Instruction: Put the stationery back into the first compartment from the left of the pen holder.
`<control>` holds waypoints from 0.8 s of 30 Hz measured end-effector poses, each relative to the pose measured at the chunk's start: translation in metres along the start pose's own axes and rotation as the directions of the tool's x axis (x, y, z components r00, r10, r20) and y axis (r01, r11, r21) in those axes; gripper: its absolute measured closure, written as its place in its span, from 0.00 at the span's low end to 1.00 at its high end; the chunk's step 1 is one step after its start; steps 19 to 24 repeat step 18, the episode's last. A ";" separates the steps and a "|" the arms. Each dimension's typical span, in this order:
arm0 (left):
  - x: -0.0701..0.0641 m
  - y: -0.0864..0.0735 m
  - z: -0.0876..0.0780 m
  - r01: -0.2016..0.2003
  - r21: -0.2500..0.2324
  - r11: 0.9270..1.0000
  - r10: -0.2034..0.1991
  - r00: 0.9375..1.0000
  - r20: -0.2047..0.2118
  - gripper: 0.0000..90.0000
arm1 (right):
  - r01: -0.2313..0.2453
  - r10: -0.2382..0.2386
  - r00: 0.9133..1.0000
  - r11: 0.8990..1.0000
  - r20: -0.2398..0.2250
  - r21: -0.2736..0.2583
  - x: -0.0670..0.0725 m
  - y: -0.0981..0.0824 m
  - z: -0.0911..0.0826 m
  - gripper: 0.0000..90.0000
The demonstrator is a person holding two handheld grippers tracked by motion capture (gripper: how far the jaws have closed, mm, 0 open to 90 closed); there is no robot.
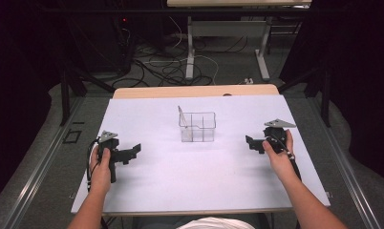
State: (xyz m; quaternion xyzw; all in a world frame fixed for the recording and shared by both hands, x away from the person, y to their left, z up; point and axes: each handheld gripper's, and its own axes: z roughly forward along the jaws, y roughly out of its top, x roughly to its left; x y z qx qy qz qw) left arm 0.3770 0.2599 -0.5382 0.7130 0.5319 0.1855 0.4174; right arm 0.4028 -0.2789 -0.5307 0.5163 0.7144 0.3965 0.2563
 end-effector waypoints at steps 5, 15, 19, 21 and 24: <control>0.000 0.000 0.000 0.001 -0.001 1.000 -0.001 1.000 0.000 0.00 | -0.018 0.017 0.999 1.000 0.033 0.021 -0.007 -0.005 0.003 0.00; 0.001 0.000 0.001 0.004 -0.004 1.000 -0.004 1.000 -0.009 0.00 | -0.040 0.040 0.999 0.999 0.034 0.016 -0.009 -0.007 0.004 0.00; 0.001 0.000 0.001 0.004 -0.004 1.000 -0.004 1.000 -0.009 0.00 | -0.045 0.044 0.998 0.999 0.046 0.020 -0.009 -0.007 0.004 0.00; 0.001 0.000 0.001 0.004 -0.004 1.000 -0.004 1.000 -0.009 0.00 | -0.045 0.044 0.998 0.999 0.046 0.020 -0.009 -0.007 0.004 0.00; 0.001 0.000 0.001 0.004 -0.004 1.000 -0.004 1.000 -0.009 0.00 | -0.045 0.044 0.998 0.999 0.046 0.020 -0.009 -0.007 0.004 0.00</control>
